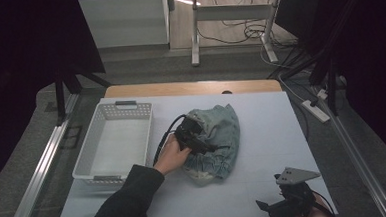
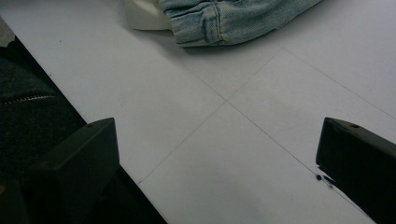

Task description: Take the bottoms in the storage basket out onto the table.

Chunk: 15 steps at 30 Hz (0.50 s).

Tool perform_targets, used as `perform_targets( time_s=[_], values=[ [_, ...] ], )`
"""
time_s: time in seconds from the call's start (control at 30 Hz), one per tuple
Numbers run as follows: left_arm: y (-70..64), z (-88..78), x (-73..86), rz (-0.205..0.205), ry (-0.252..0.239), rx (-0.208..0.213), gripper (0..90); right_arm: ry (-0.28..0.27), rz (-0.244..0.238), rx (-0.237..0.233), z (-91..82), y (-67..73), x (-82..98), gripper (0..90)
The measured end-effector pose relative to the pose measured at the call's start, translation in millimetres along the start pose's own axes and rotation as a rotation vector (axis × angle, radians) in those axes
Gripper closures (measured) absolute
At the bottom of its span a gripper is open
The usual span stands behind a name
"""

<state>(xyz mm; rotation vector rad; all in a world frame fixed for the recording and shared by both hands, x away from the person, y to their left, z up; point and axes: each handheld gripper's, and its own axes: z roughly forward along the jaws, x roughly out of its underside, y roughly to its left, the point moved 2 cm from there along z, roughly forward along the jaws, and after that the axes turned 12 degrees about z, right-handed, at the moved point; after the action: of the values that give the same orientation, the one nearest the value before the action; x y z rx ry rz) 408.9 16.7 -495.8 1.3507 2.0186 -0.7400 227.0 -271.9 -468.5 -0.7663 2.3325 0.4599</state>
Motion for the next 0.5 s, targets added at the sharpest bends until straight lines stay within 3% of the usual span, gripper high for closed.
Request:
perform_targets(
  time_s=[0.2, 0.5],
  values=[
    [-3.0, -1.2, -1.5, 0.009, 0.004, 0.026, 0.0, -0.002, -0.002, 0.000, -0.2, 0.1, 0.0, 0.0],
    [-7.9, -8.4, -2.7, 0.039, 0.009, 0.019, 0.0, -0.004, -0.006, -0.003, -0.3, 0.6, 0.2, 0.0]
  ],
)
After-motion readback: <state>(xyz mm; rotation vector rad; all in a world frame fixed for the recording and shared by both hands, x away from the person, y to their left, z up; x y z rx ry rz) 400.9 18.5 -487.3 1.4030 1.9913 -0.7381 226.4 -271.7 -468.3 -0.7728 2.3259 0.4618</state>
